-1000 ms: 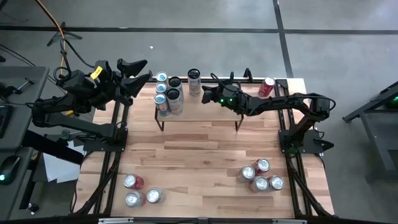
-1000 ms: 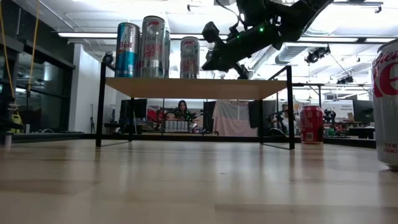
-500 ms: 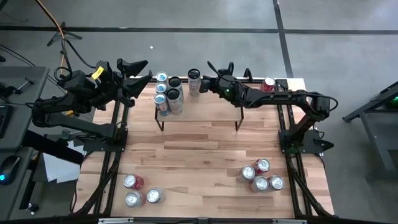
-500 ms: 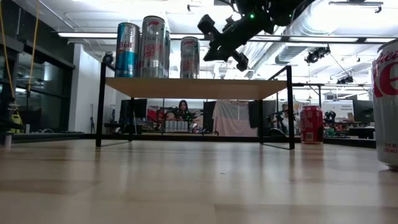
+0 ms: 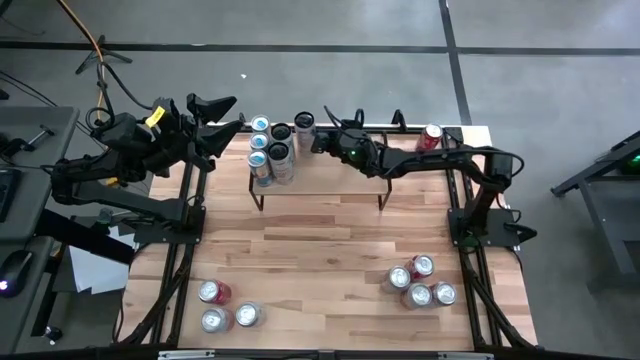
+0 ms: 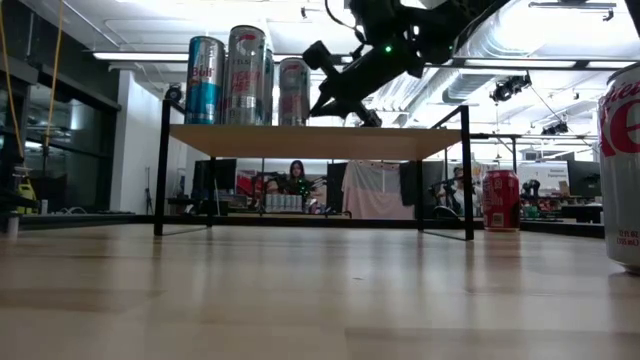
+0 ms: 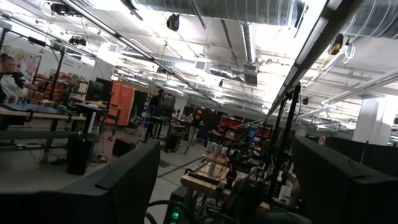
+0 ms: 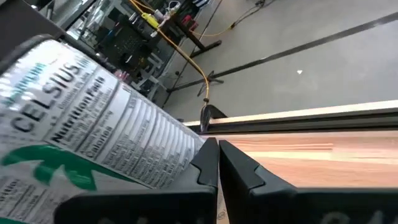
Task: Place canned beverage on shelf
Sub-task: Put the white-pink soda can aligned with the other white-pink soda cans on the shelf, then put the top red-white soda can on the shelf
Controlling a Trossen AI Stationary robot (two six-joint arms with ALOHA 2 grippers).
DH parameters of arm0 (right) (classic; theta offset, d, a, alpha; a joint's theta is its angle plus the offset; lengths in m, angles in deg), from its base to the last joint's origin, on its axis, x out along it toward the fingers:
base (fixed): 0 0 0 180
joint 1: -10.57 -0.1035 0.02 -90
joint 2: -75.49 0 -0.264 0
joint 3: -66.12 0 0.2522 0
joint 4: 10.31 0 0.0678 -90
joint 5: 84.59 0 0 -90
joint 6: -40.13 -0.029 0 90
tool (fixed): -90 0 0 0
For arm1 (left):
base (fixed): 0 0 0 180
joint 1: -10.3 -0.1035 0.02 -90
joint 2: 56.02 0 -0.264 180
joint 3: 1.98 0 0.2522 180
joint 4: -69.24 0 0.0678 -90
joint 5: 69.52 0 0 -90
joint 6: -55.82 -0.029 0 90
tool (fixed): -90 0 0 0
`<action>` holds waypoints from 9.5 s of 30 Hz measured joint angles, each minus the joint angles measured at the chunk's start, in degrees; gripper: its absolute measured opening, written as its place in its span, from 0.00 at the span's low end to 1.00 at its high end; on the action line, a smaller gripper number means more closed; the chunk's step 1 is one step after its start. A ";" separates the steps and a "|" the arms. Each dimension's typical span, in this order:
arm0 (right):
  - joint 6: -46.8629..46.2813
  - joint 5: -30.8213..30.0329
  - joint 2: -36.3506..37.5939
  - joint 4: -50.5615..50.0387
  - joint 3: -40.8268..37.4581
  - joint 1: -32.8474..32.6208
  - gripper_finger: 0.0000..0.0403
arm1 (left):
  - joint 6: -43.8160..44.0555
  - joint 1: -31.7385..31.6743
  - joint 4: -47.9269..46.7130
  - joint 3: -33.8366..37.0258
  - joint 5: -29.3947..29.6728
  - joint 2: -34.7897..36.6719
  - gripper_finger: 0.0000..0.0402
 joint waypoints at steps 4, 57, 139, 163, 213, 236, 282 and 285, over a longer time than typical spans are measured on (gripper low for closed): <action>0.22 0.15 -2.07 -0.03 3.13 -0.42 0.00 | 0.00 0.00 0.00 0.00 -0.03 0.00 0.76; 6.70 1.97 -3.30 -5.02 9.44 -1.60 0.00 | 0.37 0.00 0.00 0.00 -0.01 0.00 0.76; 34.80 23.18 31.44 -40.61 9.81 -10.07 0.00 | 11.95 4.06 4.47 31.07 -7.85 16.15 0.76; 36.00 18.86 32.30 -57.29 9.79 -8.50 0.23 | 5.29 4.04 2.78 31.06 -3.19 16.09 0.76; -7.30 0.24 3.94 -83.86 9.79 42.47 0.72 | 10.65 -19.61 -10.36 19.17 -8.18 15.19 0.76; -2.29 10.34 3.65 -78.72 5.39 40.96 0.72 | 9.64 -19.61 -10.32 19.21 -7.79 14.47 0.76; 17.86 18.16 9.98 -86.65 7.82 39.15 0.72 | 9.09 -19.61 -9.82 19.21 -7.44 14.47 0.76; 19.14 17.41 14.25 -86.68 7.84 39.15 0.72 | 9.09 -19.61 -9.84 19.21 -7.40 14.47 0.76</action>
